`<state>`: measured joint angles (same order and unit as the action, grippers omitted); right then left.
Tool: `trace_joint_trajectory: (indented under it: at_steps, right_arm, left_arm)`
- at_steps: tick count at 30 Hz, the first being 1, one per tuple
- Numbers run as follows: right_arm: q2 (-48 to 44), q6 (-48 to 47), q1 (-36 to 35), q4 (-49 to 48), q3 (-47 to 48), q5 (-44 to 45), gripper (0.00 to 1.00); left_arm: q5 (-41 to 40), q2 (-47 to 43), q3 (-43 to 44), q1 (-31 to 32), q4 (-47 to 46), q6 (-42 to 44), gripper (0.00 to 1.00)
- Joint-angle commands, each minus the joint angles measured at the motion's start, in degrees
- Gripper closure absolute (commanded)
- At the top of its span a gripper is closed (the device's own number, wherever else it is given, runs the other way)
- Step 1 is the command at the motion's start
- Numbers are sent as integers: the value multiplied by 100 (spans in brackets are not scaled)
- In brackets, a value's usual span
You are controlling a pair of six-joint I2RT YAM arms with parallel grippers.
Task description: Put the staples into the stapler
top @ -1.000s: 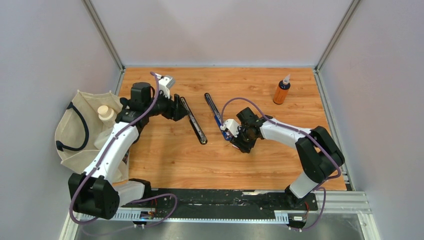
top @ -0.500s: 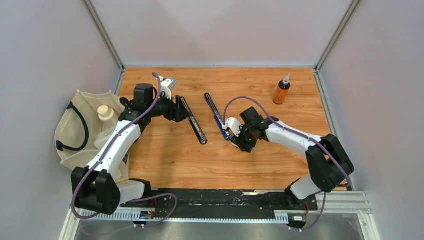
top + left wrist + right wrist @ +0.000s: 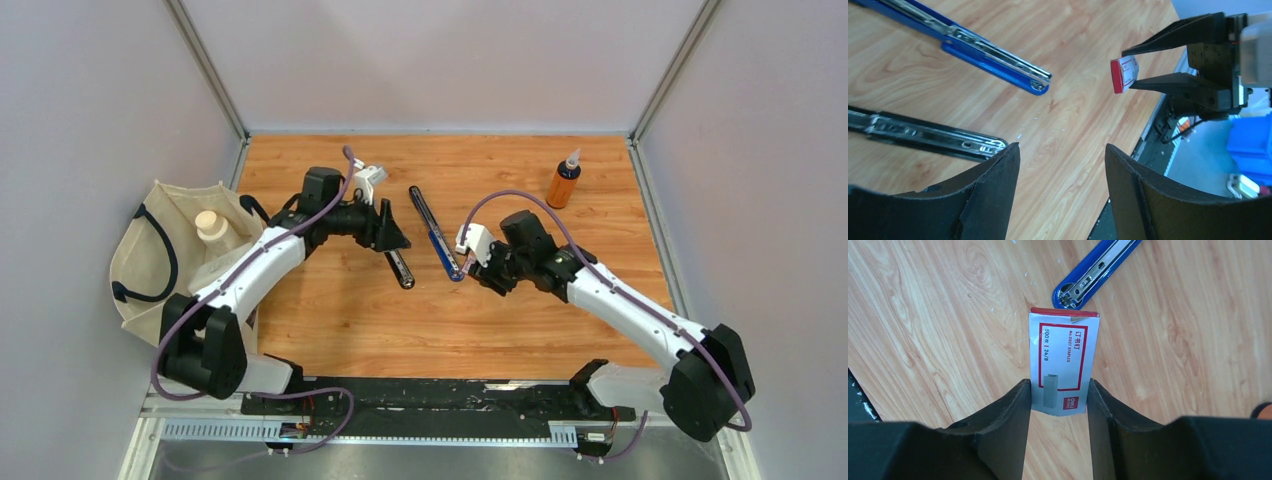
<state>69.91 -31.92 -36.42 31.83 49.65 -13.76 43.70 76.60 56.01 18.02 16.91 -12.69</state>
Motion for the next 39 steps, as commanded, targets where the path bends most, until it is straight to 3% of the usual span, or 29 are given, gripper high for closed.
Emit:
trace_joint_trajectory:
  at_steps: [1, 6, 13, 16, 25, 39]
  right_arm:
    - [-477, -183, -58, -222, -43, 49, 55]
    - [-917, -236, -75, -151, -113, -30, 55]
    - [-1058, -165, -75, -344, -280, 110, 55]
    - [-1032, -130, -93, -388, -315, 110, 55]
    - [-936, -200, -461, -538, -447, 365, 55]
    - [-865, -192, -691, -652, -456, 602, 55]
  left_arm:
    - [437, 574, 656, 351, 295, 65, 30]
    - [1042, 1251, 1061, 711, 200, -128, 32]
    - [1773, 1691, 1158, 922, -811, -1068, 33]
    - [1826, 1736, 1175, 1063, -1058, -1323, 38]
    - [1721, 1736, 1088, 1546, -1189, -1368, 37]
    - [1606, 1797, 991, 1669, -1216, -1315, 37]
